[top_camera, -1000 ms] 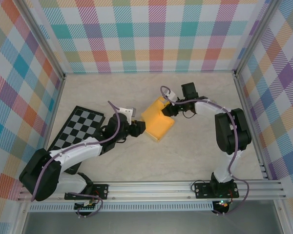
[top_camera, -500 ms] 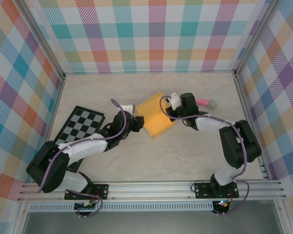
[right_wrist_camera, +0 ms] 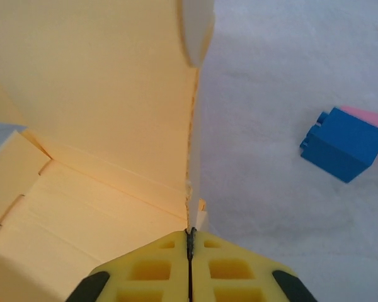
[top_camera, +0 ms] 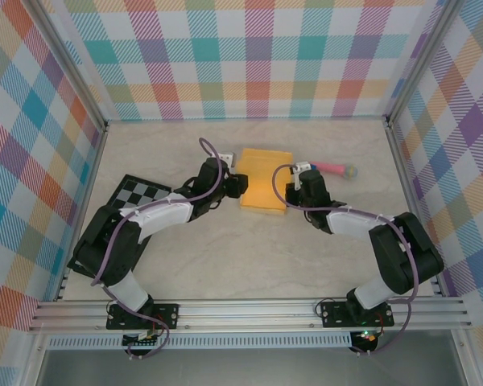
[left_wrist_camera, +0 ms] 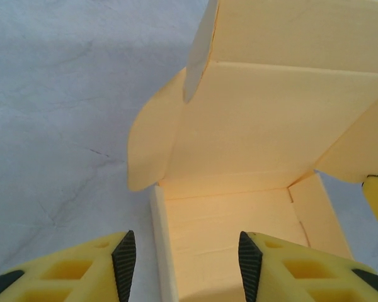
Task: Fold the paper box
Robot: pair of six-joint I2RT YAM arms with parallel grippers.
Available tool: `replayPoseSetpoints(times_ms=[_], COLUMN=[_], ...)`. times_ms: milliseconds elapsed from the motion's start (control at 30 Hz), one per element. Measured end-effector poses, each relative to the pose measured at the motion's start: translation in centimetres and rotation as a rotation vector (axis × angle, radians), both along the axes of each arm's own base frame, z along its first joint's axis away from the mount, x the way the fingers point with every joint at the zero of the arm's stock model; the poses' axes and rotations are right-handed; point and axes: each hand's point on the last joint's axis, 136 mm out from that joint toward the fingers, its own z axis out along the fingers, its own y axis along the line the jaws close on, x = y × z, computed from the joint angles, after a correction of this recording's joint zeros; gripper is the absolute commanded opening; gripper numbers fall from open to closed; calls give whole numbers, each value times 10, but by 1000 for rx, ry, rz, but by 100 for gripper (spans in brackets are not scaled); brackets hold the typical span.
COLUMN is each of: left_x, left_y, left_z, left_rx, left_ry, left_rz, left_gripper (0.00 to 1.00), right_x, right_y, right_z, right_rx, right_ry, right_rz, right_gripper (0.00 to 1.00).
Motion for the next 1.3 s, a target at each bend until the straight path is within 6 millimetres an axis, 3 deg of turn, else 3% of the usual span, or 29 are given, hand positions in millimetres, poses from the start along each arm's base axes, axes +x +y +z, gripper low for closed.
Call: replayPoseSetpoints(times_ms=[67,200,333,400,433,533,600,667,767,1000,1133,1167,1233,1300], left_x=[-1,-11,-22,-19,-18,-7,11,34,50,55,49,45,38,33], left_y=[-1,9,36,47,50,66,77,86,96,76,64,59,53,47], left_z=[0,1,13,29,35,42,44,47,34,-7,-42,-52,-61,-59], left_rx=[-9,-52,-93,-114,-122,-132,-147,-190,-244,-239,-230,-244,-276,-316], left_ry=[4,27,21,-9,-17,48,139,203,308,556,687,727,780,809], left_rz=[-4,-26,-7,17,23,85,149,194,228,119,41,21,-6,-32], left_gripper=[55,76,86,90,88,60,61,71,77,76,76,80,84,87], right_x=[-3,-5,-10,-15,-17,-16,-14,-12,-7,5,14,14,12,11], right_y=[-2,-9,-16,-23,-27,-40,-55,-77,-97,-68,-54,-50,-46,-44], right_z=[-5,0,29,43,49,63,69,68,58,60,49,43,30,26], right_rx=[4,26,119,174,196,263,353,482,668,916,1000,1020,1054,1073], right_ry=[14,24,16,34,52,127,188,262,407,691,808,844,912,947], right_rz=[-23,-53,-37,-40,-45,-75,-122,-197,-307,-311,-256,-246,-246,-246], right_gripper=[26,43,64,65,64,61,62,60,57,59,70,77,99,100])
